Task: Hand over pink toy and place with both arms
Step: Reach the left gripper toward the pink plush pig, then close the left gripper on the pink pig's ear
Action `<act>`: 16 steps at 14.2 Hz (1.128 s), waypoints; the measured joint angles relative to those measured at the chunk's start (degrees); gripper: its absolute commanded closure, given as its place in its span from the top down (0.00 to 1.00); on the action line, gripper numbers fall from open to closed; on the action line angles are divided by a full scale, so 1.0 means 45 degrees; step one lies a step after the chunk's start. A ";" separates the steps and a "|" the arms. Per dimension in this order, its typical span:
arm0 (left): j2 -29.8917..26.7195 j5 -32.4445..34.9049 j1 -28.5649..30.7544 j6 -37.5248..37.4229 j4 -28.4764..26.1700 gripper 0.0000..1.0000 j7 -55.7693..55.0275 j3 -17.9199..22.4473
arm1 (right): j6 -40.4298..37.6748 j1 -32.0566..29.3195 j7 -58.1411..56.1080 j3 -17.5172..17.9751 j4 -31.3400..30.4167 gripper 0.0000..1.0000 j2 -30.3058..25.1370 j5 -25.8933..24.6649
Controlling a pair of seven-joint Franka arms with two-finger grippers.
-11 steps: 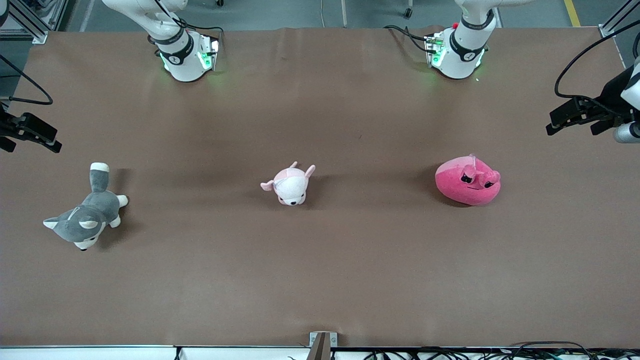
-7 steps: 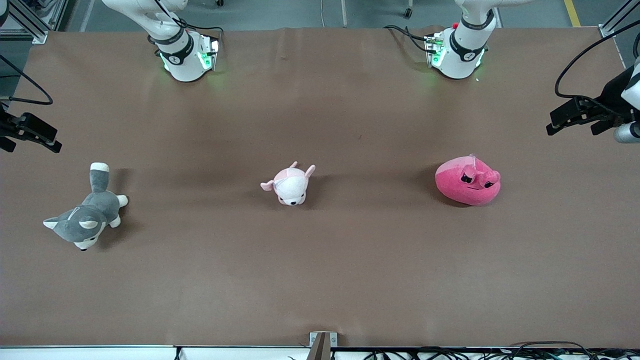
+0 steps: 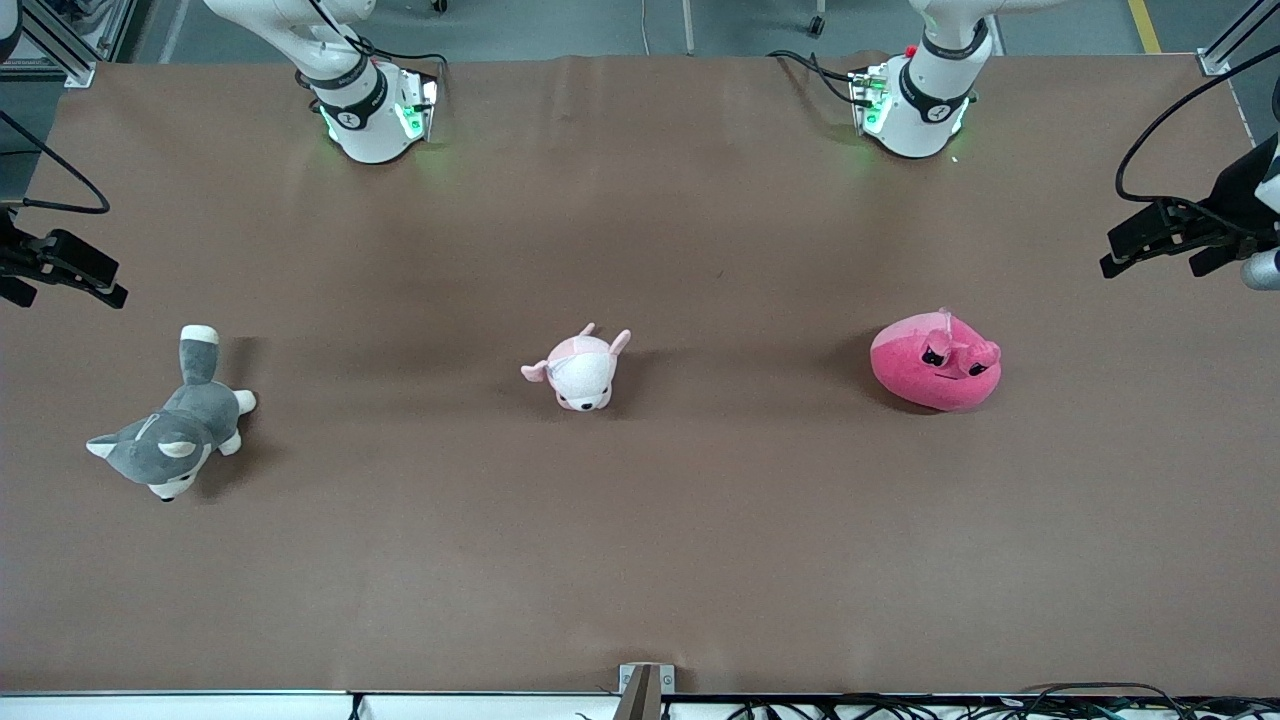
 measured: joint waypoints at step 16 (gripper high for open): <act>0.3133 -0.0050 -0.0292 0.4150 -0.3524 1.00 -0.1818 -0.0124 | 0.0159 0.0832 0.0011 0.0176 0.0374 1.00 0.1300 0.1529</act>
